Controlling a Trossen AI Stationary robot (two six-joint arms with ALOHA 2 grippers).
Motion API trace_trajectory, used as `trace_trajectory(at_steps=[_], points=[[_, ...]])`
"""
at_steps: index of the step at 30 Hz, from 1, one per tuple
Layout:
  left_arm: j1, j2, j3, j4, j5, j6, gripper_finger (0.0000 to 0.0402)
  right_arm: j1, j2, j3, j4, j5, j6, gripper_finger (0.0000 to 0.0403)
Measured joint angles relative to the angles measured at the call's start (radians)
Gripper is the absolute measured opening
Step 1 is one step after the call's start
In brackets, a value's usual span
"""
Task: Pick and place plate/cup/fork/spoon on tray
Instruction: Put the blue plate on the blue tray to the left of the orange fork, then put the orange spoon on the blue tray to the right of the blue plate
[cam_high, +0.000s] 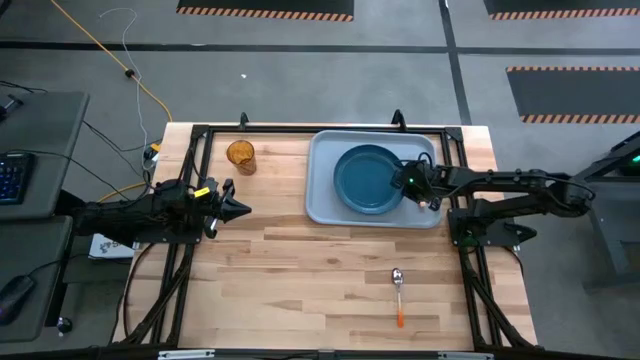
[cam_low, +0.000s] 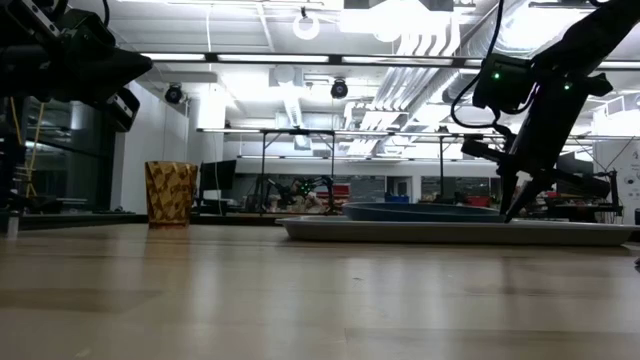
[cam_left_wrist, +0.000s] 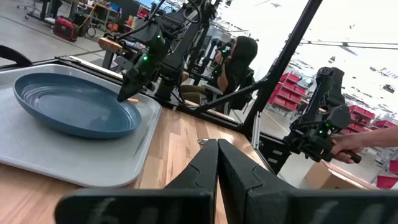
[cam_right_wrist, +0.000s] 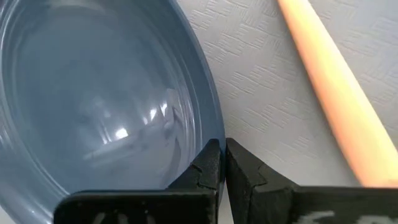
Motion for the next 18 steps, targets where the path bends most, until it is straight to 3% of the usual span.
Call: trace_trajectory(at_steps=[6,13,18], points=[[0.000,0.000,0.000,0.000,0.000,0.000,0.0000,0.000,-0.001,0.000,0.008,-0.005,-0.004,0.0022],[0.000,0.000,0.000,0.000,0.000,0.000,0.0000,0.000,-0.020,0.000,0.013,0.012,-0.036,0.0119],[0.000,0.000,0.000,0.000,0.000,0.000,0.0000,-0.003,-0.111,0.006,-0.029,0.035,-0.098,0.0182]])
